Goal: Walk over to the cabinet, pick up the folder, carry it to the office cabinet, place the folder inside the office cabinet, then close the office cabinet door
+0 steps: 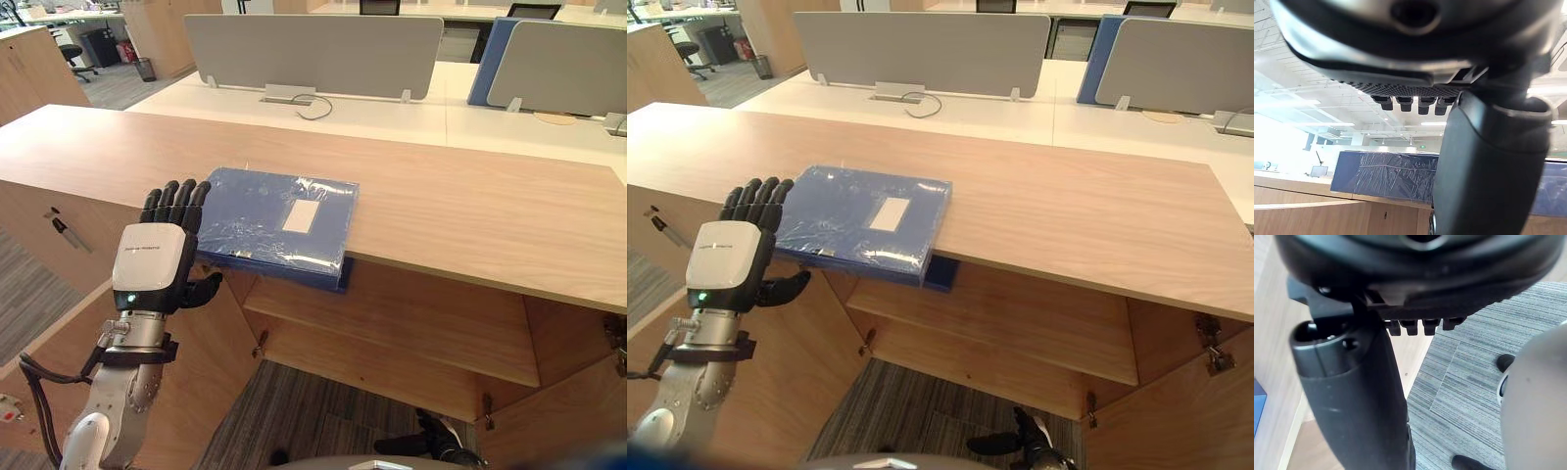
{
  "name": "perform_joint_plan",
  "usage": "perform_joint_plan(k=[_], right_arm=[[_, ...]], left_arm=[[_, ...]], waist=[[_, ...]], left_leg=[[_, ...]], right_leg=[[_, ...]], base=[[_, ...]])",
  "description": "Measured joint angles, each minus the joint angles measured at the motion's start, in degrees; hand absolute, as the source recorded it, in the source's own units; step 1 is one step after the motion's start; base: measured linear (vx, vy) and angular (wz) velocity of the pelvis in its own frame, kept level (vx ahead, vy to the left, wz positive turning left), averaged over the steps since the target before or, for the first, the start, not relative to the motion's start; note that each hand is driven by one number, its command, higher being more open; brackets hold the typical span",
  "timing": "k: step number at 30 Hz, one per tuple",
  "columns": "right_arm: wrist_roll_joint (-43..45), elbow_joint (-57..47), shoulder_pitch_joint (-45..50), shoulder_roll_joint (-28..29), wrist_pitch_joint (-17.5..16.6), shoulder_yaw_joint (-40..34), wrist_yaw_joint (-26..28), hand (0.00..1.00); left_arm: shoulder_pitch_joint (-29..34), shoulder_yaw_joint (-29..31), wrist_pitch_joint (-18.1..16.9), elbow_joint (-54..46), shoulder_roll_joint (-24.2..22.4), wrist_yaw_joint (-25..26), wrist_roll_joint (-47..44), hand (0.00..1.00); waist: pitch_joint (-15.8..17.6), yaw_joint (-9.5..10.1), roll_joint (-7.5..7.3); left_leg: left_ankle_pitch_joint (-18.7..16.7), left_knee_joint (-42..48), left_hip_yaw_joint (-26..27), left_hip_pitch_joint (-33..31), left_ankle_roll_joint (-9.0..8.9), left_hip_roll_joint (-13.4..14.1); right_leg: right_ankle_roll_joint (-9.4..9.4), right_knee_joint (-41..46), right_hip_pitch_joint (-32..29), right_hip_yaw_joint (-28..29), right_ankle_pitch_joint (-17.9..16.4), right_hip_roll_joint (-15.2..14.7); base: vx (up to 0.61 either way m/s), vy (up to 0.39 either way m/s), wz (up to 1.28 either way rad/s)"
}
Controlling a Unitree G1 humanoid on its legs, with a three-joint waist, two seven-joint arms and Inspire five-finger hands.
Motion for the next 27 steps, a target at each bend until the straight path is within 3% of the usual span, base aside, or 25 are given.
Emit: perform_joint_plan(k=[2,3,13,20,27], right_arm=[[-0.01,0.0,0.01,-0.01,0.01,-0.01,0.0,1.0],[-0.01,0.0,0.01,-0.01,0.02,0.0,0.0,1.0],[0.08,-1.08,0.32,0.01,0.58,-0.07,-0.06,1.0],[0.11,-1.08,0.38,0.24,0.96,-1.2,-0.13,1.0],[0.13,-1.09,0.58,0.26,1.22,-2.32,-0.72,1.0]], left_arm=[[-0.04,-0.26,0.1,0.55,-0.01,0.0,0.0,1.0],[-0.04,-0.54,0.13,0.89,-0.2,0.0,0.0,0.0],[-1.98,-2.54,1.91,1.81,-2.9,-0.09,-0.05,0.0],[-7.7,-2.36,2.03,2.1,-3.03,2.42,1.0,0.0],[-8.76,-2.48,3.11,1.97,-3.22,2.93,1.91,0.0]], waist=[[-0.22,-0.18,0.06],[-0.32,-0.35,0.07],[-0.72,-1.21,0.34],[-1.26,-1.53,0.67],[-1.56,-1.69,0.77]], left_leg=[[0.0,0.0,0.09,0.01,0.01,0.01],[-0.01,0.0,0.14,0.04,0.02,0.01],[-0.08,0.0,1.15,0.33,0.12,0.1],[-0.15,0.0,2.14,0.87,0.23,0.06],[-0.28,0.0,3.09,1.04,0.4,0.09]], right_leg=[[-0.01,0.14,-0.08,0.1,-0.05,-0.03],[-0.01,0.31,-0.14,0.17,-0.12,-0.07],[-0.12,2.5,-1.47,1.34,-1.07,-0.55],[-0.17,3.66,-2.06,2.45,-1.4,-0.92],[-0.18,3.9,-2.71,3.41,-1.42,-1.0]], base=[[-0.01,0.006,-0.02],[0.0,0.0,0.0],[-0.01,0.008,-0.05],[-0.01,0.008,-0.07],[-0.01,0.007,-0.07]])
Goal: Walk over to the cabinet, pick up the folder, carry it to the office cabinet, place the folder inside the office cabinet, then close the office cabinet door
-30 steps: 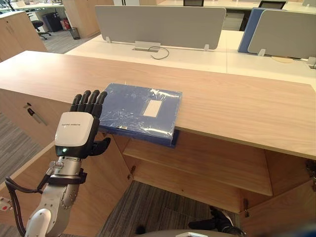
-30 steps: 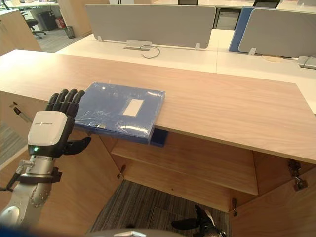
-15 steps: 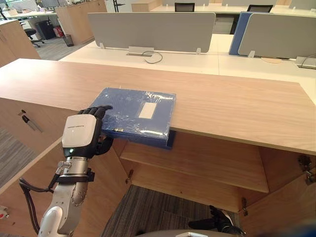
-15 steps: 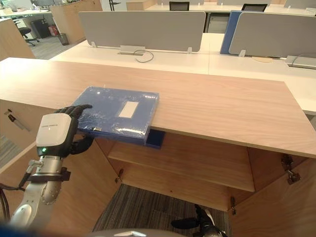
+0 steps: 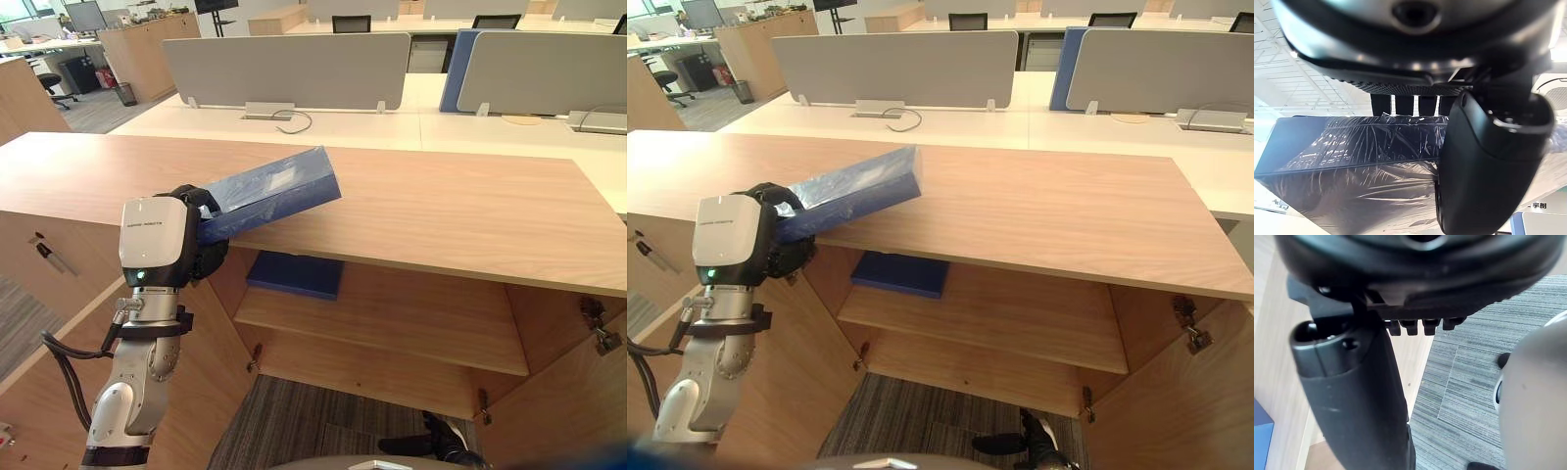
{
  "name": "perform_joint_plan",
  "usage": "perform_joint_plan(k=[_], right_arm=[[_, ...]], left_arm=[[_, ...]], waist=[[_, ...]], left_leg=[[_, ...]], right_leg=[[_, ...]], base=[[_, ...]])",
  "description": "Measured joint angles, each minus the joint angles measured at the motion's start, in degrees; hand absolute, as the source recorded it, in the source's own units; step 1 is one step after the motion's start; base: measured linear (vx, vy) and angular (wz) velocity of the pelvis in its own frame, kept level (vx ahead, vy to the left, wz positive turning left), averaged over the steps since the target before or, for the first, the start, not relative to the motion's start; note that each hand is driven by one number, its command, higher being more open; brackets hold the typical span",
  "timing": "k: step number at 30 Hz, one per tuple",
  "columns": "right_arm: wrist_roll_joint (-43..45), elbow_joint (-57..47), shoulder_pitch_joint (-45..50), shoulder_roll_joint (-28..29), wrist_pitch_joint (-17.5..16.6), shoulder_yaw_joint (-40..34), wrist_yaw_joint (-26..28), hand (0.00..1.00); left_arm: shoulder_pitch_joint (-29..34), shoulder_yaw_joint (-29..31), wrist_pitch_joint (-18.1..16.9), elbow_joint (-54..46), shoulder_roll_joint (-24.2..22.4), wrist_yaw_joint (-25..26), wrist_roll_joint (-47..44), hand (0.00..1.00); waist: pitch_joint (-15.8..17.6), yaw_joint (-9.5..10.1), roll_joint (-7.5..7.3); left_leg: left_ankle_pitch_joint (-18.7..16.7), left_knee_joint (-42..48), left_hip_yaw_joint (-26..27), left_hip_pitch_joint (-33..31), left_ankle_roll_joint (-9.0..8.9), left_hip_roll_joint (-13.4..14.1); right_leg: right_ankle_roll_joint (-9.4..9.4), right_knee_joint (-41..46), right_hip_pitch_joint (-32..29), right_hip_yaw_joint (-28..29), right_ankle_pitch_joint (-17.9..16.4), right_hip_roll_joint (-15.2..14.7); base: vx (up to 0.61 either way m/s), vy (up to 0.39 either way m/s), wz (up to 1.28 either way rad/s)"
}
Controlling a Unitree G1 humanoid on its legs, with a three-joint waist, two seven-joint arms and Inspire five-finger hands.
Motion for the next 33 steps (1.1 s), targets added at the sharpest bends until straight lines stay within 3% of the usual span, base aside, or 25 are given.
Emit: perform_joint_plan(k=[2,5,7,12,18,26,27,28,30,33], right_arm=[[0.01,-0.03,0.0,0.04,0.11,-0.27,-0.16,1.0],[0.24,-0.11,0.04,0.79,0.69,-2.28,-0.55,1.0],[2.08,-0.55,0.28,1.21,0.99,-3.09,-1.38,1.0],[7.78,-3.17,1.57,3.99,1.06,-8.61,-2.53,1.0],[16.57,-17.11,8.35,7.81,0.61,-12.77,-7.23,1.0],[22.75,-42.99,18.06,11.05,0.38,-17.95,-16.2,1.0],[22.76,-46.98,18.41,11.2,0.28,-17.81,-17.91,1.0],[22.31,-51.75,18.9,11.38,0.24,-17.63,-19.95,1.0],[21.17,-59.05,19.47,11.54,0.2,-16.82,-21.91,1.0],[13.49,-70.29,19.89,11.62,0.1,-15.42,-24.52,1.0]], left_arm=[[0.0,-0.14,0.63,-0.82,-0.9,-0.35,0.2,0.0],[1.38,-0.28,1.7,-6.13,-7.0,-1.64,-1.33,0.0],[4.95,-1.97,1.59,-13.3,-12.4,-1.89,-8.75,0.0],[9.43,-6.6,-1.05,-18.61,-21.01,-4.12,-27.51,0.0],[12.79,-6.9,-1.89,-18.45,-23.02,-8.44,-56.34,0.0],[14.51,-7.06,-2.1,-16.71,-25.37,-8.77,-71.87,0.0],[15.06,-7.59,-2.1,-16.56,-25.42,-8.44,-73.7,0.0],[16.05,-8.3,-2.4,-16.57,-25.52,-8.06,-74.16,0.0],[17.6,-8.58,-3.35,-16.6,-25.53,-7.88,-74.19,0.0],[17.93,-9.78,-3.48,-16.57,-25.67,-7.95,-75.3,0.0]], waist=[[0.05,0.0,-0.12],[0.23,-0.03,-0.43],[0.43,-0.34,-0.79],[1.23,-1.9,-1.14],[4.56,-4.85,-2.2],[7.19,-7.79,-2.88],[7.62,-8.45,-3.1],[7.94,-8.46,-3.23],[7.98,-8.4,-3.2],[8.01,-9.16,-2.47]], left_leg=[[-0.17,0.0,0.5,0.4,0.07,-0.1],[-0.59,0.0,1.41,0.7,0.34,-0.51],[-0.97,0.01,2.71,0.96,0.6,-0.92],[-1.96,0.02,6.18,2.25,1.51,-2.14],[-4.08,2.0,11.63,2.76,2.6,-3.74],[-6.66,3.65,19.3,6.03,3.05,-4.43],[-7.23,4.15,20.57,6.68,2.93,-4.21],[-7.9,4.73,22.18,7.65,2.79,-4.15],[-9.07,5.92,24.63,9.08,2.24,-3.68],[-9.91,7.17,25.85,9.35,1.29,-2.28]], right_leg=[[0.02,0.08,0.0,0.47,0.0,-0.15],[0.21,0.16,-0.52,1.34,0.05,-0.6],[0.51,0.12,-1.11,2.89,0.37,-0.88],[1.05,1.0,-2.63,6.55,0.73,-1.96],[1.52,3.89,-6.92,12.97,1.0,-3.44],[1.46,6.41,-9.42,19.23,1.37,-3.63],[0.58,7.32,-9.64,18.65,0.61,-4.04],[-0.04,9.3,-9.93,14.46,-0.11,-6.23],[-0.04,11.51,-9.95,10.09,0.27,-8.51],[0.0,12.22,-10.06,9.77,0.21,-7.02]], base=[[0.0,0.014,-0.12],[0.0,0.029,-0.17],[0.03,0.037,-0.28],[0.02,0.049,-0.34],[-0.03,0.065,-0.49],[-0.01,0.043,-0.5],[-0.01,-0.003,-0.56],[-0.01,0.001,-0.64],[0.02,-0.006,-0.67],[0.03,-0.066,-0.27]])
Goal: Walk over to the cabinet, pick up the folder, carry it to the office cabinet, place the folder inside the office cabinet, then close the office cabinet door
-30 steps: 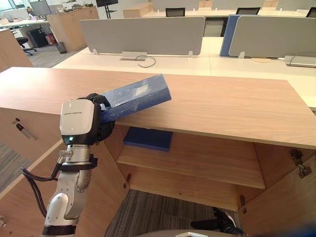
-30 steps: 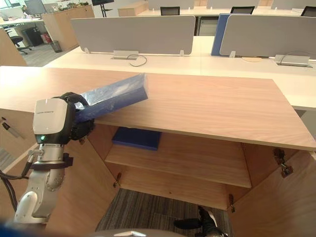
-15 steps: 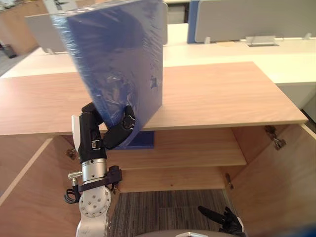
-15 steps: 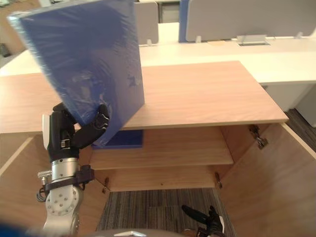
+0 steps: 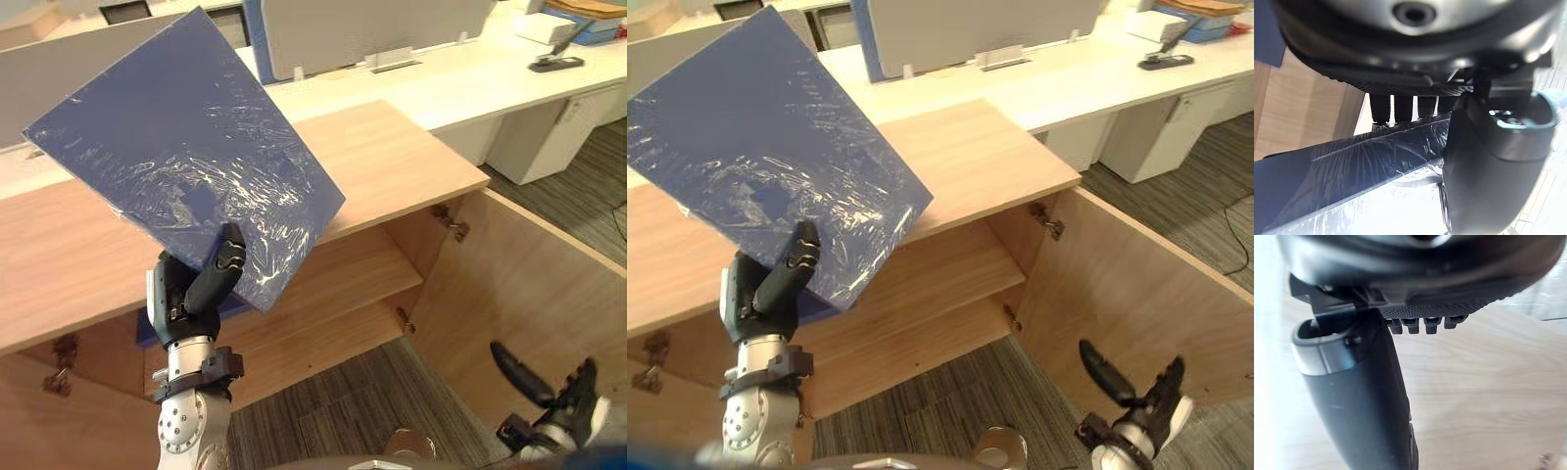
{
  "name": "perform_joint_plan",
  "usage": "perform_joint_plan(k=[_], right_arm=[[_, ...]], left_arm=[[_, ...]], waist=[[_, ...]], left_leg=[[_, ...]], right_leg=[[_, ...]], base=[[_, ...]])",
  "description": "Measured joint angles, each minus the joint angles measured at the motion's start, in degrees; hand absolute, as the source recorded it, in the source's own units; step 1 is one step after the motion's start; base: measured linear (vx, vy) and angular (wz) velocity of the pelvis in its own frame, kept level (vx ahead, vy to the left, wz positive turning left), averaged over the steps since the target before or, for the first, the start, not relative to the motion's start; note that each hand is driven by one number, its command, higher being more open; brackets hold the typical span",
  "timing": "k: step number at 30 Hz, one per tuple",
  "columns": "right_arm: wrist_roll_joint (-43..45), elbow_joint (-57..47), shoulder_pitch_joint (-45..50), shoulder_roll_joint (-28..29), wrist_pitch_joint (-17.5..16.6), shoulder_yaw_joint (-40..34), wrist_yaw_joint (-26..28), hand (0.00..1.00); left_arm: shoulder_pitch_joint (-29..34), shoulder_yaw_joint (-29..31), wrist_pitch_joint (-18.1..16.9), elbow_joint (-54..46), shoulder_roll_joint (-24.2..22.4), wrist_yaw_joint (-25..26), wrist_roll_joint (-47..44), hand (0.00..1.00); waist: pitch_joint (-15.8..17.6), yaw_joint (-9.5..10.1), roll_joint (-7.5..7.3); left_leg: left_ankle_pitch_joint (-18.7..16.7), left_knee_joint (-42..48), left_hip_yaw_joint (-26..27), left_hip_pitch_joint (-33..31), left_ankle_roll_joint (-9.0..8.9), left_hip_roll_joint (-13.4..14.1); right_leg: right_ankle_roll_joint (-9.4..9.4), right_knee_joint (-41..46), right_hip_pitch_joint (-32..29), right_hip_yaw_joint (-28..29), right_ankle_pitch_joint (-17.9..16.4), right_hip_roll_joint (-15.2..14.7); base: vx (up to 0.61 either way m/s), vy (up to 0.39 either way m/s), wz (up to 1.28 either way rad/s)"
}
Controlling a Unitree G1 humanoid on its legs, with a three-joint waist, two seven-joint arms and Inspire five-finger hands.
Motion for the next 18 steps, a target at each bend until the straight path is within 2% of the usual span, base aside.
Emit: perform_joint_plan(k=[2,5,10,14,18], right_arm=[[-5.02,-4.92,-0.43,-0.17,-0.45,0.09,-1.15,1.0],[-10.42,-6.79,-1.28,-0.51,-0.34,0.4,-2.38,1.0],[-10.82,-6.59,-4.49,-2.22,1.06,2.54,-2.86,1.0],[-3.35,-5.12,-10.08,-3.84,1.1,2.56,-1.0,1.0],[7.5,-2.17,-16.71,-4.52,0.89,2.58,0.54,1.0]], left_arm=[[-0.17,-1.2,-0.18,0.0,-0.14,-0.27,-0.05,0.0],[-0.97,-1.15,-0.33,0.01,-0.07,-0.7,-0.01,0.0],[-2.84,-0.58,-0.48,1.53,0.79,-2.32,0.21,0.0],[-6.61,-0.01,-0.41,5.23,2.44,-5.83,0.07,0.0],[-9.77,-0.76,-0.3,8.21,5.39,-10.22,-0.02,0.0]], waist=[[0.1,0.01,0.16],[0.18,0.02,0.3],[0.2,0.16,0.39],[0.23,0.15,-0.01],[-0.79,0.14,-1.36]], left_leg=[[-0.04,-0.03,-0.04,-0.07,-0.05,0.55],[-0.07,0.05,-0.05,-0.71,-0.06,0.83],[-0.24,0.47,-0.27,-1.26,0.24,0.71],[-0.43,0.96,-0.72,-2.09,0.72,0.16],[0.02,1.41,-1.29,-3.11,1.44,-0.58]], right_leg=[[-0.19,-0.13,-0.27,-0.04,-0.13,0.67],[-0.26,-0.22,-1.07,-0.06,-0.15,1.08],[-0.39,-0.79,-1.16,-0.06,0.85,1.13],[-0.47,-3.02,-1.11,-0.15,2.8,0.92],[-1.2,-4.28,-0.86,-6.39,5.5,-1.79]], base=[[0.01,-0.091,-0.1],[-0.01,-0.04,-0.05],[-0.01,0.002,-0.01],[-0.08,0.028,-0.07],[-0.08,0.042,-0.17]])
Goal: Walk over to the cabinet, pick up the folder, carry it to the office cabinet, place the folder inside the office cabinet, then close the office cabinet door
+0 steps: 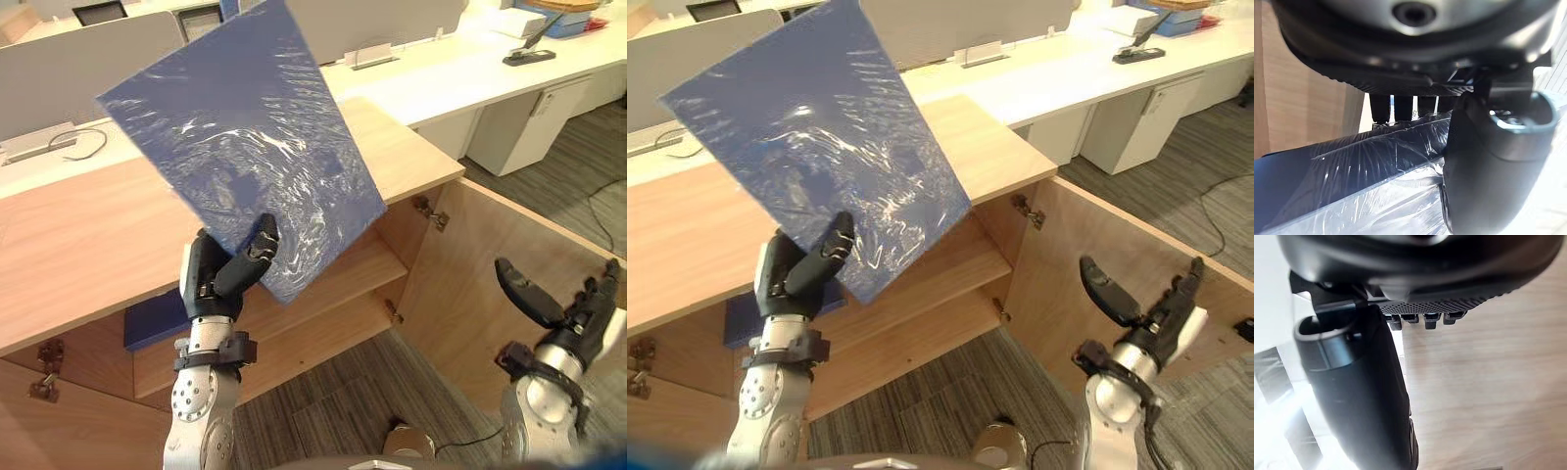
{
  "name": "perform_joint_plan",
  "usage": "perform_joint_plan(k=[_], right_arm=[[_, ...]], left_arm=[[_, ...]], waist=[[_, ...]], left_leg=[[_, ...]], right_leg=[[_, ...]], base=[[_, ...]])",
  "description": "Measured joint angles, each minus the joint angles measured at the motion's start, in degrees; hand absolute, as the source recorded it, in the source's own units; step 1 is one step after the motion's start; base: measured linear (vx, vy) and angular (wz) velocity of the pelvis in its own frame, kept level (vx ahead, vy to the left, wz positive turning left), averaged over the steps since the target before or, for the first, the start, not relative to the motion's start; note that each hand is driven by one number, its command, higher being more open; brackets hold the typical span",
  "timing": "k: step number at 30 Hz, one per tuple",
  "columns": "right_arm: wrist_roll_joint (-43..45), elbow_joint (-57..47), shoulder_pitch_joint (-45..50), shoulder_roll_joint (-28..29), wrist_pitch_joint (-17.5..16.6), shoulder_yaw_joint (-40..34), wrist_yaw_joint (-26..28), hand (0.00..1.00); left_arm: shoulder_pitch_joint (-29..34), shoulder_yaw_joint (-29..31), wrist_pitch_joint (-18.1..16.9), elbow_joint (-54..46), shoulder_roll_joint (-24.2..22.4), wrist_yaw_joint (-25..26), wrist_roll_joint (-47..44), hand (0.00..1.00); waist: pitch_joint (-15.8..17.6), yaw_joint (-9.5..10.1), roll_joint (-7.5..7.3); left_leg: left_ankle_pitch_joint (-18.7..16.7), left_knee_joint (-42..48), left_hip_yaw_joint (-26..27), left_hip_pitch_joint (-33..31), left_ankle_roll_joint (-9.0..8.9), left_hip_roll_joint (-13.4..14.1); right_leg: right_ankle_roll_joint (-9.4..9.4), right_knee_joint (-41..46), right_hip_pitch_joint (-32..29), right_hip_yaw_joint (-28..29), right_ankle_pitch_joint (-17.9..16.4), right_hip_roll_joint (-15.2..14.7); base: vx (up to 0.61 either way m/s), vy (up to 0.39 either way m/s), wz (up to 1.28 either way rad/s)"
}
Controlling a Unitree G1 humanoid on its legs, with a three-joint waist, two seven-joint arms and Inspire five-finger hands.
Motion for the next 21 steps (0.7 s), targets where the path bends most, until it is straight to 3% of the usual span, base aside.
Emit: perform_joint_plan(k=[5,6,8,10,11,15,21], right_arm=[[15.0,4.95,-2.98,-6.77,-1.52,2.28,1.64,1.0],[17.85,7.32,-4.03,-10.69,-2.12,3.77,5.38,1.0],[23.39,10.15,-12.77,-24.33,-2.77,11.38,16.1,1.0],[24.91,10.16,-18.15,-29.1,-4.37,14.91,20.66,1.0],[29.56,10.14,-23.76,-32.17,-7.22,16.75,25.91,1.0],[36.5,12.65,-32.46,-36.17,-8.48,21.33,32.05,1.0],[42.22,17.36,-33.66,-42.08,-7.87,26.71,36.11,1.0]], left_arm=[[-0.95,-1.4,0.07,0.63,0.8,-2.96,0.0,0.0],[-0.9,-2.12,0.06,0.65,1.57,-3.1,0.0,0.0],[-0.9,-3.38,0.05,0.59,3.27,-4.38,-0.01,0.0],[-0.99,-4.72,0.02,0.49,4.54,-4.81,-0.12,0.0],[-1.07,-5.56,0.01,0.39,4.62,-5.17,-1.16,0.0],[-1.4,-6.57,0.0,0.35,5.95,-5.3,-2.36,0.0],[-3.42,-9.33,-0.02,0.5,9.56,-6.05,-2.3,0.0]], waist=[[-1.67,-0.14,-2.5],[-1.87,-0.13,-2.92],[-2.52,0.96,-2.7],[-3.19,1.72,-2.52],[-3.82,3.27,-3.08],[-3.99,5.23,-3.26],[-5.13,5.22,-5.17]], left_leg=[[0.46,0.56,-1.05,-1.71,0.65,-0.23],[0.18,0.43,-1.43,-1.84,0.74,-0.32],[0.36,-0.38,-4.25,-2.54,0.98,-1.2],[1.16,-0.7,-5.66,-3.39,1.08,-1.23],[2.48,-1.31,-7.02,-3.71,0.57,-1.27],[3.86,-2.38,-8.56,-3.48,0.39,-0.47],[3.83,-3.55,-8.2,-2.75,0.4,-1.17]], right_leg=[[-0.02,-2.69,0.74,-1.61,2.42,-0.39],[0.12,-3.71,1.62,-2.64,2.65,-0.63],[0.23,-5.43,2.0,-4.62,2.72,-0.81],[0.2,-6.43,1.99,-5.86,3.24,-0.52],[-0.57,-6.91,2.1,-7.04,4.94,-0.22],[-0.93,-7.58,3.76,-9.09,5.36,0.73],[-0.51,-8.31,4.09,-8.82,5.83,0.44]], base=[[-0.07,0.008,0.09],[-0.1,0.016,0.06],[-0.1,0.028,0.03],[-0.02,-0.005,0.22],[0.03,-0.043,0.41],[0.03,-0.044,0.28],[0.02,0.012,-0.03]])
